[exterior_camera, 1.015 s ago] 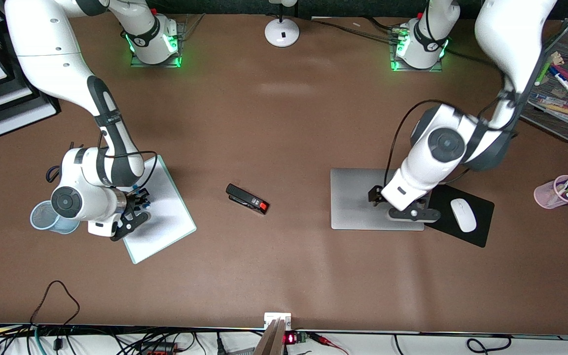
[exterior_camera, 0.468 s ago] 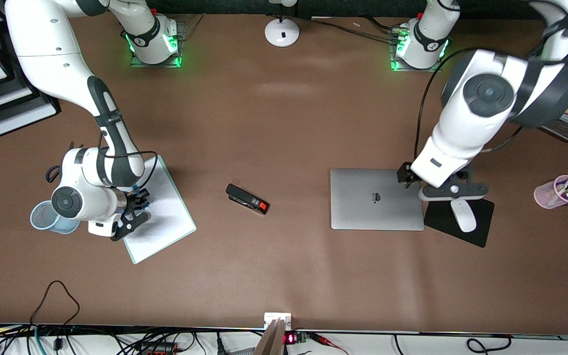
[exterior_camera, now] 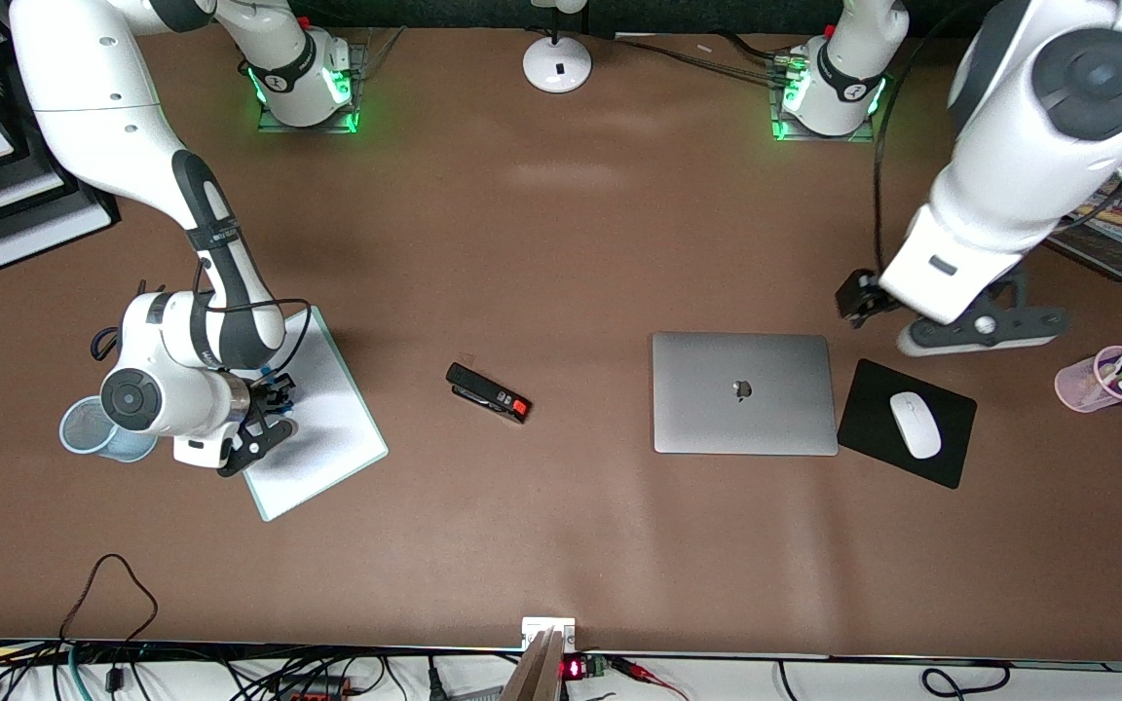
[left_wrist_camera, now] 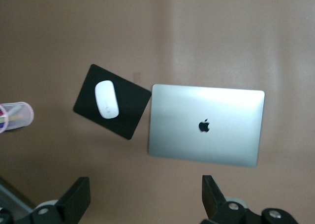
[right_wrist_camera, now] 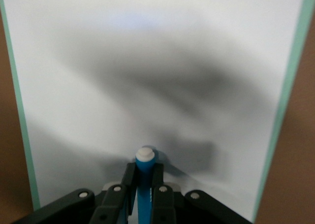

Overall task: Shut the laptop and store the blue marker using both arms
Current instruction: 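Raise the left gripper off the laptop while the right gripper lifts the marker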

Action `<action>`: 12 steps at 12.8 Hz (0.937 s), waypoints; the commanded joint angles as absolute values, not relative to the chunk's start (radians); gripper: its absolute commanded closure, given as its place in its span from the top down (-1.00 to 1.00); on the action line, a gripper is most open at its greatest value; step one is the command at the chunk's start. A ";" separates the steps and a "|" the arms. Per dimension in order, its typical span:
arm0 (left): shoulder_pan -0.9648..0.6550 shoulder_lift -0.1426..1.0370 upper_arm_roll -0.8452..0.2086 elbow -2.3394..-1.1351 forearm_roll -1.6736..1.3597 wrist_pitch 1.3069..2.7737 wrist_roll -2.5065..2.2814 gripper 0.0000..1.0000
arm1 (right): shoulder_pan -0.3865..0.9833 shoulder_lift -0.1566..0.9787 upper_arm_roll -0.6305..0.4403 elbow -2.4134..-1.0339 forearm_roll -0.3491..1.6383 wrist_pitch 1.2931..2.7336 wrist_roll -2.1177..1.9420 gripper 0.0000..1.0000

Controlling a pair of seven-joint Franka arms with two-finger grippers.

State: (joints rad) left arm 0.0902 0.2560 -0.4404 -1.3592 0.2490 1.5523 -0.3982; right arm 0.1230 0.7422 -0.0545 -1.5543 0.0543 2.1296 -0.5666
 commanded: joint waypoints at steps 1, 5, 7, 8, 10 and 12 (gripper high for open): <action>0.117 0.265 -0.446 -1.269 0.225 1.433 -0.279 1.00 | 0.082 0.729 -0.051 -1.453 0.069 2.086 -0.580 -0.97; 0.147 0.204 -0.440 -1.255 0.161 1.341 -0.222 1.00 | 0.040 0.625 -0.051 -1.439 0.072 2.082 -0.693 -0.97; 0.134 0.126 -0.387 -1.320 0.100 1.328 -0.196 1.00 | 0.023 0.550 -0.049 -1.442 0.164 2.077 -0.764 -0.97; 0.109 0.089 -0.339 -1.354 0.060 1.330 -0.189 1.00 | 0.015 0.528 -0.051 -1.443 0.190 2.077 -0.814 -0.97; 0.017 0.022 -0.209 -1.432 0.035 1.353 -0.111 1.00 | -0.027 0.505 -0.051 -1.442 0.216 2.079 -0.969 -0.97; -0.041 -0.038 -0.137 -1.517 0.028 1.399 -0.071 1.00 | -0.070 0.480 -0.051 -1.442 0.326 2.051 -1.145 -0.97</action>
State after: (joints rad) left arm 0.0126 0.0532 -0.2068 -1.3912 0.0522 1.3433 -0.1199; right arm -0.0271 0.5078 -0.0601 -1.4233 0.2450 2.0776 -0.9952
